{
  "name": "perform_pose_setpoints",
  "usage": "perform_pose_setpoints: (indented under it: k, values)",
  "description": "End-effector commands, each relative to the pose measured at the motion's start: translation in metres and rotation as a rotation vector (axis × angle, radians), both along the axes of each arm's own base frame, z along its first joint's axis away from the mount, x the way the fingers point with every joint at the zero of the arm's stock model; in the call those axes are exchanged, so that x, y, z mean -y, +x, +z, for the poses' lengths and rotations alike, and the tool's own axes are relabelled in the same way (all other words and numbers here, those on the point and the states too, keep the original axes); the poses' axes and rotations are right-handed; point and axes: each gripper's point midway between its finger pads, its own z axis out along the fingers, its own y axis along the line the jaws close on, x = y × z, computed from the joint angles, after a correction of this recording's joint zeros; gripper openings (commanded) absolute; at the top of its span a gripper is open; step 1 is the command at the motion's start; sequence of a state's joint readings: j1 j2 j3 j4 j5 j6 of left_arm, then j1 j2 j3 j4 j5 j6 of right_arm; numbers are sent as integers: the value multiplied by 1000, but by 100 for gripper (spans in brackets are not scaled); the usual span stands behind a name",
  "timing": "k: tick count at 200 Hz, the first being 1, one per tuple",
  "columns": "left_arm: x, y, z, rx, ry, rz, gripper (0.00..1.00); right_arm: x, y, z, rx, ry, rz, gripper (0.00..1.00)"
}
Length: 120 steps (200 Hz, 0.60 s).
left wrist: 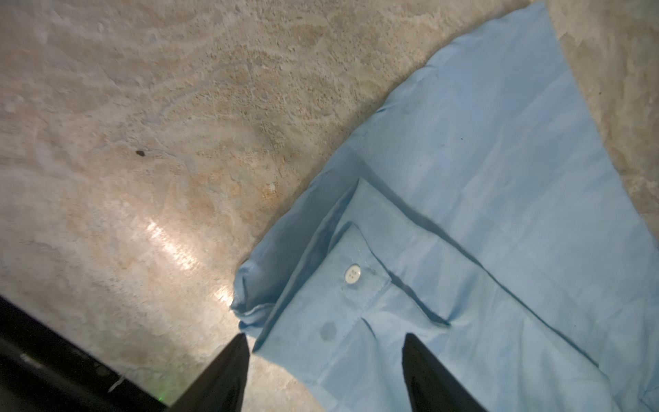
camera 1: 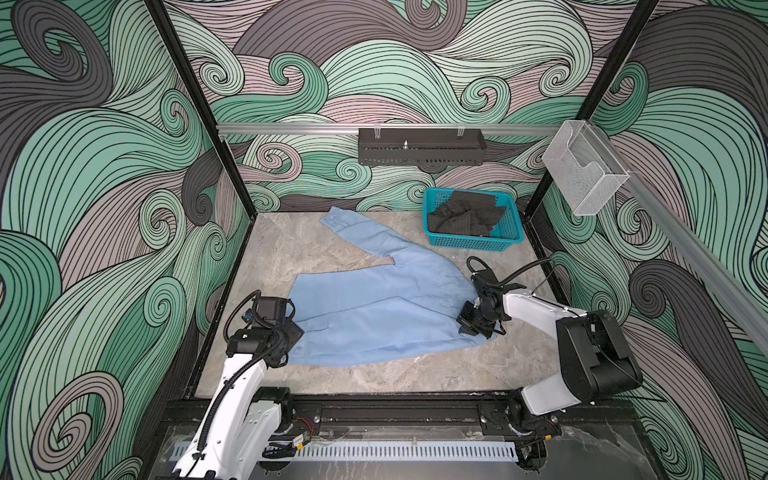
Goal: Fold and stack the long sleeve shirts
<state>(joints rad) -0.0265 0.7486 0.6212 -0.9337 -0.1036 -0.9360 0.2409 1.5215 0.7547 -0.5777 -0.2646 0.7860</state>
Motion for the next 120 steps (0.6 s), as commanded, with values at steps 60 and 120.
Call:
perform_pose_setpoints:
  k: [60, 120]
  values:
    - [90, 57, 3, 62, -399, -218, 66, -16, 24, 78, 126, -25, 126, 32]
    - [106, 71, -57, -138, -420, -237, 59, -41, 33, 23, -9, -20, 134, 29]
